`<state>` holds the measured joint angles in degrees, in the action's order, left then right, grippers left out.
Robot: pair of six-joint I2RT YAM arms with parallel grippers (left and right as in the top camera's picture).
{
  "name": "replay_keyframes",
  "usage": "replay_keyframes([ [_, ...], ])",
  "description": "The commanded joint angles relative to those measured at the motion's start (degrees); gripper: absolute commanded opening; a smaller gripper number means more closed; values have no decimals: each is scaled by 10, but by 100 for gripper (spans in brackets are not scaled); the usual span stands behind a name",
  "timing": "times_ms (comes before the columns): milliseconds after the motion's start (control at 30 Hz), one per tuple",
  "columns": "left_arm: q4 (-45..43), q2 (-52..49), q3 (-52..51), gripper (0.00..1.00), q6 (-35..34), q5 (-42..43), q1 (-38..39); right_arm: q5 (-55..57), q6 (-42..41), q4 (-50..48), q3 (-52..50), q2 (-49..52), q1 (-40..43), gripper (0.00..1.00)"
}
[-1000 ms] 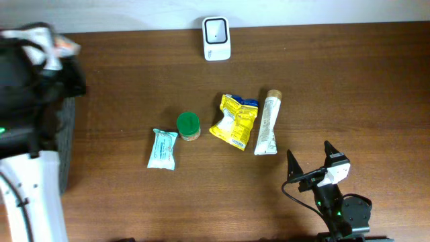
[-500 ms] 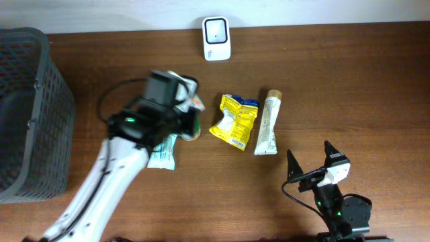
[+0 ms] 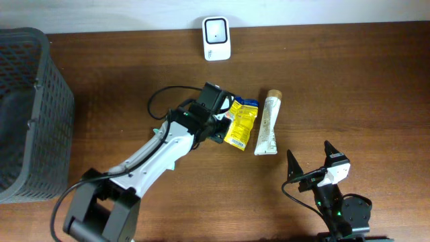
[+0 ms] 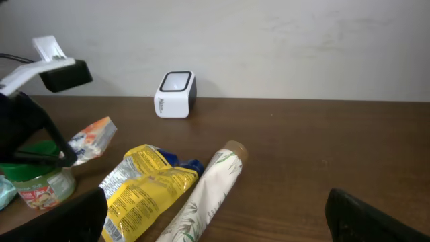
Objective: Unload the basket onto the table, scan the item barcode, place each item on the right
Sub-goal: 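Carry the orange tissue pack out and drop it beside the jar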
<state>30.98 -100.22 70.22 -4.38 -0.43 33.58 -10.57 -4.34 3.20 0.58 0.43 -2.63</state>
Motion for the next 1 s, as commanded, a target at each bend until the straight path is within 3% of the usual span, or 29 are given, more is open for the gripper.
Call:
replay_keyframes([
  [0, -5, -4, -3, 0, 16, -92, -3, -3, -4, 4, -3, -2, -4, 98],
  [133, -19, -4, -3, 0, 16, -99, -4, -3, -4, 4, -3, -2, -4, 98],
  [167, -22, -4, -3, 4, 17, -99, -4, -3, -4, 4, -3, -2, -4, 98],
  [200, -25, -4, -3, 13, 16, -99, -4, -3, -4, 4, -3, -2, -4, 98],
  [233, -27, -4, -3, 45, 16, -99, -4, -3, -4, 4, -3, -2, -4, 98],
  [300, -29, -4, -3, 70, 16, -99, -4, -3, -4, 4, -3, -2, -4, 98],
  [400, -35, -4, 3, 96, 12, -85, -8, -3, -4, 4, -3, -2, -4, 98],
  [533, -1, -3, 55, 100, 12, 0, -54, -3, -4, 4, -3, -2, -4, 98],
  [667, 114, -4, 162, 100, 17, 73, -138, -3, -4, 4, -3, -2, -4, 98],
  [800, 253, -3, 277, 100, 85, 86, -216, -3, -4, 4, -3, -2, -4, 98],
  [967, 334, -4, 360, 99, 146, 86, -312, -3, -4, 4, -3, -2, -4, 98],
])
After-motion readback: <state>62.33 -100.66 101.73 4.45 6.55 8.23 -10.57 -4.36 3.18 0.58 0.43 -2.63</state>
